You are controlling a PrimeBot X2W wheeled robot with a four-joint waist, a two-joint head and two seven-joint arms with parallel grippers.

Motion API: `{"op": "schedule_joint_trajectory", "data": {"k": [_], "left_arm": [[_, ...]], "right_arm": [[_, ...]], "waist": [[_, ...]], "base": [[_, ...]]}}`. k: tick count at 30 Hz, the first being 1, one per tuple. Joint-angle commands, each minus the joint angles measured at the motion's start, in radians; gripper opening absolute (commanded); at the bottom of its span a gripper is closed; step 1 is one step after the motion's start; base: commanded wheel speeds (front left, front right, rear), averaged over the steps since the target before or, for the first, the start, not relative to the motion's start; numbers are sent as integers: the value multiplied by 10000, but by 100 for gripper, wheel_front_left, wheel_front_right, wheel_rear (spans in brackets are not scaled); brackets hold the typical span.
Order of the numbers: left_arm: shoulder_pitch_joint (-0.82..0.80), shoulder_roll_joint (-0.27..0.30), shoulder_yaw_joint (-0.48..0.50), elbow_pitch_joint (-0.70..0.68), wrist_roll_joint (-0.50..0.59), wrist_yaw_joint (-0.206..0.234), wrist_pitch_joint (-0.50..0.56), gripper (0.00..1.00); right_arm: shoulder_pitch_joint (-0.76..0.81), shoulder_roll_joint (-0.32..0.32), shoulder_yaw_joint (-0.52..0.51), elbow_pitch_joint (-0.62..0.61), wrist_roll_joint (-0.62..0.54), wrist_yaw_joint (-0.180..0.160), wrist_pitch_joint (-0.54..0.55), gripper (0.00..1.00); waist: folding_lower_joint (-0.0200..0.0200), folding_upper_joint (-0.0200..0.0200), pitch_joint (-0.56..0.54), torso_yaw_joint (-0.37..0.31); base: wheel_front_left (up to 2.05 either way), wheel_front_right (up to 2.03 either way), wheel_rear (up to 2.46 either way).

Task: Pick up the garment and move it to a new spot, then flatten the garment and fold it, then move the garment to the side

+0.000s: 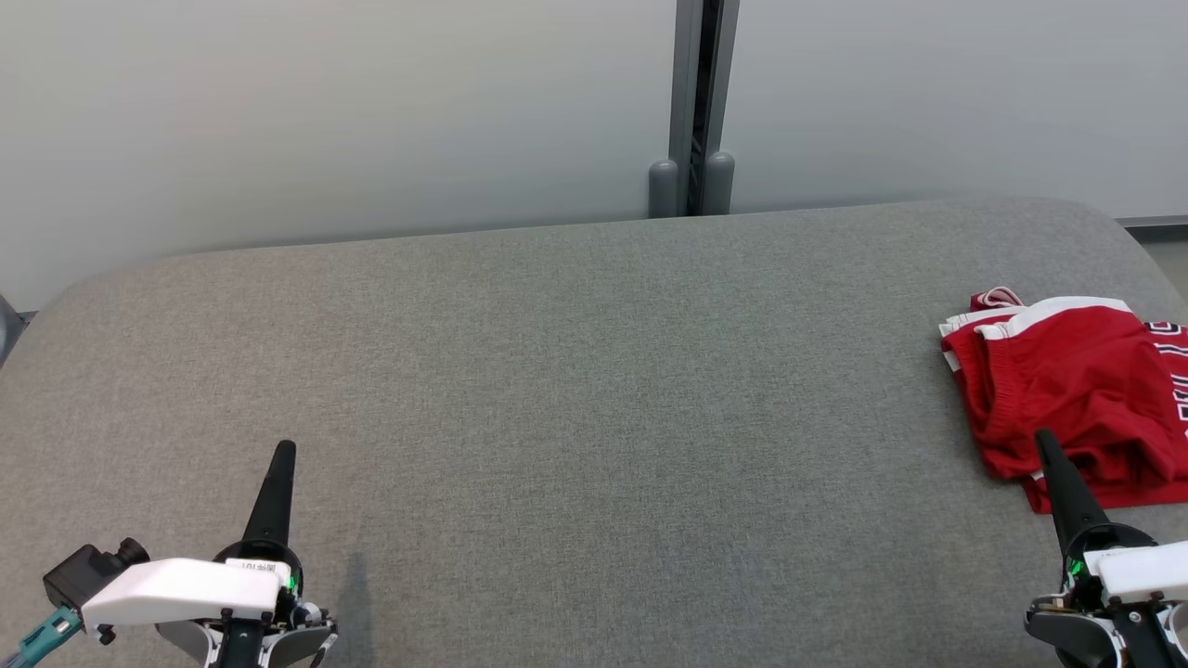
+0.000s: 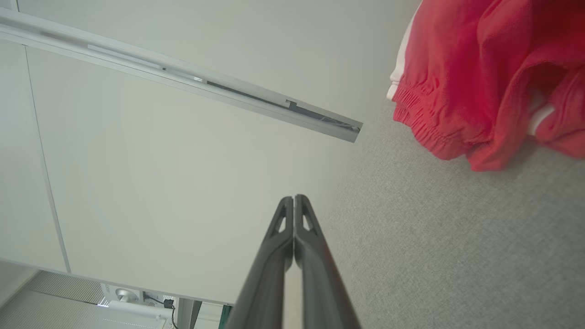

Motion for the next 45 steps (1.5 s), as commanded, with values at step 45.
{"op": "schedule_joint_trajectory", "data": {"k": [45], "left_arm": [[-703,-610,892,636,-2365,-1019,402,0]], "right_arm": [[-567,144,-348,670,2725,0,343,0]], "waist": [[0,0,113,-13]], "base": [[0,0,0]]}}
